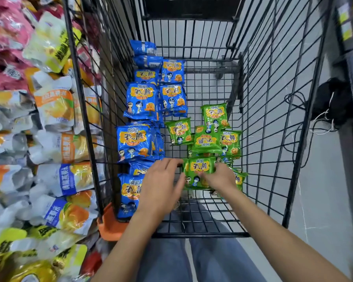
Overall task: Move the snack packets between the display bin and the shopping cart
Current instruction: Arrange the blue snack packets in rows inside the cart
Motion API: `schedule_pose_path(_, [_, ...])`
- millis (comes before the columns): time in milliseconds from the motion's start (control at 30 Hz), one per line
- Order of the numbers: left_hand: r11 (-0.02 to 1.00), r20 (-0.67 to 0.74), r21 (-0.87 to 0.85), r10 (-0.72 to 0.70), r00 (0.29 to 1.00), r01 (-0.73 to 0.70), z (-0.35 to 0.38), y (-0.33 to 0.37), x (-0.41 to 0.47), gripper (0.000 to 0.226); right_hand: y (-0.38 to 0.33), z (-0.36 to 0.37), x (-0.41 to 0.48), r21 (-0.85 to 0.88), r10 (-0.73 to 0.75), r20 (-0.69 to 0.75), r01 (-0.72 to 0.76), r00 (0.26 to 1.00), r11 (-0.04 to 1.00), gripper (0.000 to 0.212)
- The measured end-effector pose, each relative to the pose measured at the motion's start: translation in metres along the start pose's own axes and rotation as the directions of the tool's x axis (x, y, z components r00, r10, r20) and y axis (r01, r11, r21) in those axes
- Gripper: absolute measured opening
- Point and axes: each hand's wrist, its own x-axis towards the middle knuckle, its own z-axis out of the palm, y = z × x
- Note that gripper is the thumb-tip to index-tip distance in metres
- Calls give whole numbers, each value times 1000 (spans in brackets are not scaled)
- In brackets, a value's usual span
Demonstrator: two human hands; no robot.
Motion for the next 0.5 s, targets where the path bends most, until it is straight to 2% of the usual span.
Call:
schedule_pose_path(67, [998, -12, -61, -33, 999, 32, 2, 3, -1, 31, 4, -12, -10, 277, 21, 78, -42, 997, 960, 68])
schedule_pose_path(100, [994, -15, -98, -52, 999, 50, 4, 7, -2, 33, 7, -19, -17, 398, 17, 111, -60, 994, 915, 64])
schedule_pose_path(200, [969, -9, -223, -115, 993, 110, 13, 20, -5, 46, 15, -32, -37, 628, -77, 278, -120, 957, 769, 32])
schedule_pose_path(267, [908, 131, -335, -220, 967, 253, 20, 29, -5, 54, 18, -33, -48, 702, -173, 357, -141, 918, 699, 31])
schedule_pose_path(300, [843, 224, -408, -279, 934, 350, 22, 31, -4, 51, 19, -33, -53, 712, -207, 366, -130, 907, 690, 38])
schedule_pose_path(367, [585, 398, -617, -344, 851, 525, 24, 33, 0, 33, 20, -33, -59, 710, -220, 371, -123, 902, 693, 60])
schedule_pose_path(400, [469, 444, -680, -349, 826, 564, 25, 32, 0, 26, 21, -33, -60, 696, -209, 374, -125, 903, 707, 64])
schedule_pose_path(433, [427, 458, -701, -345, 819, 572, 25, 30, -1, 23, 23, -34, -59, 674, -195, 386, -131, 902, 727, 58])
schedule_pose_path(500, [420, 459, -711, -332, 824, 565, 24, 27, -4, 17, 26, -37, -55, 641, -157, 388, -144, 908, 754, 32])
